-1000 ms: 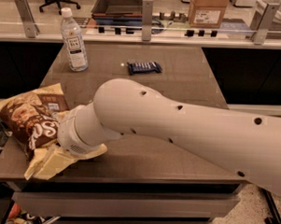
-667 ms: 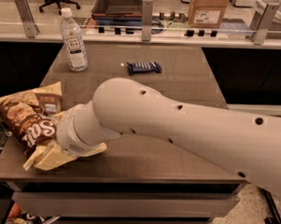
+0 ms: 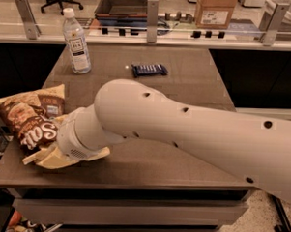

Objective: Pick brown chip bag

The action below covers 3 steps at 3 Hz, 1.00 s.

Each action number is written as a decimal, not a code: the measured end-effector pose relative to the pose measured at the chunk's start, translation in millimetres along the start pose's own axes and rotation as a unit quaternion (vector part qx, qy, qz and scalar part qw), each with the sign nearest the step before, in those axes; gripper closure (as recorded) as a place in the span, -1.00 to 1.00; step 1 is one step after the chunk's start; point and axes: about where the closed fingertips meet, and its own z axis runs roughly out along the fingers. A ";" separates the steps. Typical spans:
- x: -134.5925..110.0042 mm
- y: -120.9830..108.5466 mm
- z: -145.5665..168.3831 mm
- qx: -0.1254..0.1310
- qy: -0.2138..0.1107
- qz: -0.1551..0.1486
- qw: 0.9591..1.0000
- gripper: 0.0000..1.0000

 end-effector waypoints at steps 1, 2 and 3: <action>-3.2 -1.8 -1.1 -0.004 -0.015 -0.005 1.000 1.00; -13.8 -11.7 -12.5 -0.015 -0.056 -0.015 0.998 1.00; -22.3 -27.9 -31.2 -0.013 -0.098 -0.032 0.995 1.00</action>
Offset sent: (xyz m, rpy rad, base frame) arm 0.0249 -0.0121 0.0458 0.2162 -0.0441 0.1352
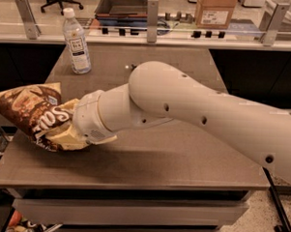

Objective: Pick brown chip bag

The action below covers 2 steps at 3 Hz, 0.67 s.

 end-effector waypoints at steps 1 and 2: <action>-10.8 -16.6 -18.7 0.010 -0.044 -0.018 0.999 1.00; -17.7 -33.2 -35.7 0.022 -0.098 -0.034 0.994 1.00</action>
Offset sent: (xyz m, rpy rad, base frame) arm 0.0463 -0.0436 0.0585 0.3465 -0.1288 0.0590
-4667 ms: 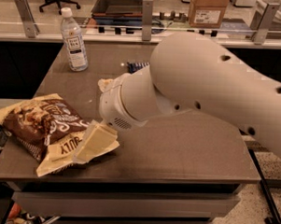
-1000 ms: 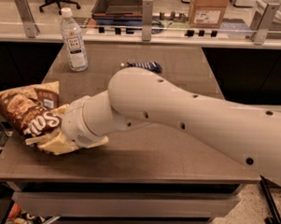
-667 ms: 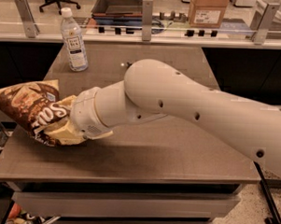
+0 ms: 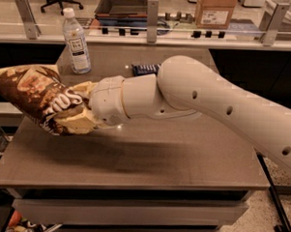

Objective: Pick brown chip bag

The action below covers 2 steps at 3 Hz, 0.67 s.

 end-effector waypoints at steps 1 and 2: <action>-10.8 -16.3 -12.4 0.011 -0.034 -0.018 0.999 1.00; -31.4 -30.6 -26.1 0.021 -0.047 -0.040 0.998 1.00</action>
Offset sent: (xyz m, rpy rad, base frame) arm 0.0292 -0.0276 0.0796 0.1275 -0.1454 0.0035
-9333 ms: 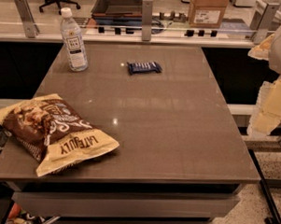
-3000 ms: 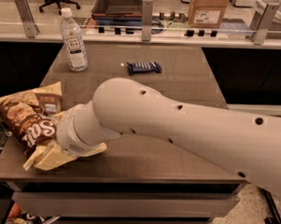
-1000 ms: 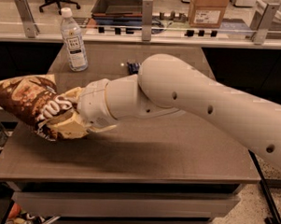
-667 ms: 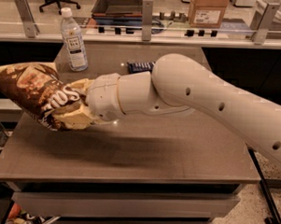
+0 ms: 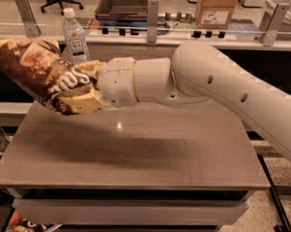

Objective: Pick brown chip bag

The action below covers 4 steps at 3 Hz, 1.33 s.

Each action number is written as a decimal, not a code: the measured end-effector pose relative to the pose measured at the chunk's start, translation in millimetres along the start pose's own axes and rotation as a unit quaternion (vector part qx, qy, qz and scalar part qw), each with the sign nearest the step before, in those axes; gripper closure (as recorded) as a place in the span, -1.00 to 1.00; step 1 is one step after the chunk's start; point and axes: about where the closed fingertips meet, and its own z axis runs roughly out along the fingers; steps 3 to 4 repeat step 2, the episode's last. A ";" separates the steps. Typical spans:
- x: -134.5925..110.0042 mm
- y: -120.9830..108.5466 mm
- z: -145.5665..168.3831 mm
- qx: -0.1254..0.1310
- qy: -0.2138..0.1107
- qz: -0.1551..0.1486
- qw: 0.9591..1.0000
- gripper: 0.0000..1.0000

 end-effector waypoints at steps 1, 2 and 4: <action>-28.1 -12.4 -12.2 0.010 0.002 -0.024 1.000 1.00; -28.2 -12.4 -12.1 0.010 0.002 -0.024 1.000 1.00; -28.2 -12.4 -12.1 0.010 0.002 -0.024 1.000 1.00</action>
Offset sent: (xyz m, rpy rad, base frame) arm 0.0004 -0.0056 0.0269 -0.0006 -0.0415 -0.0090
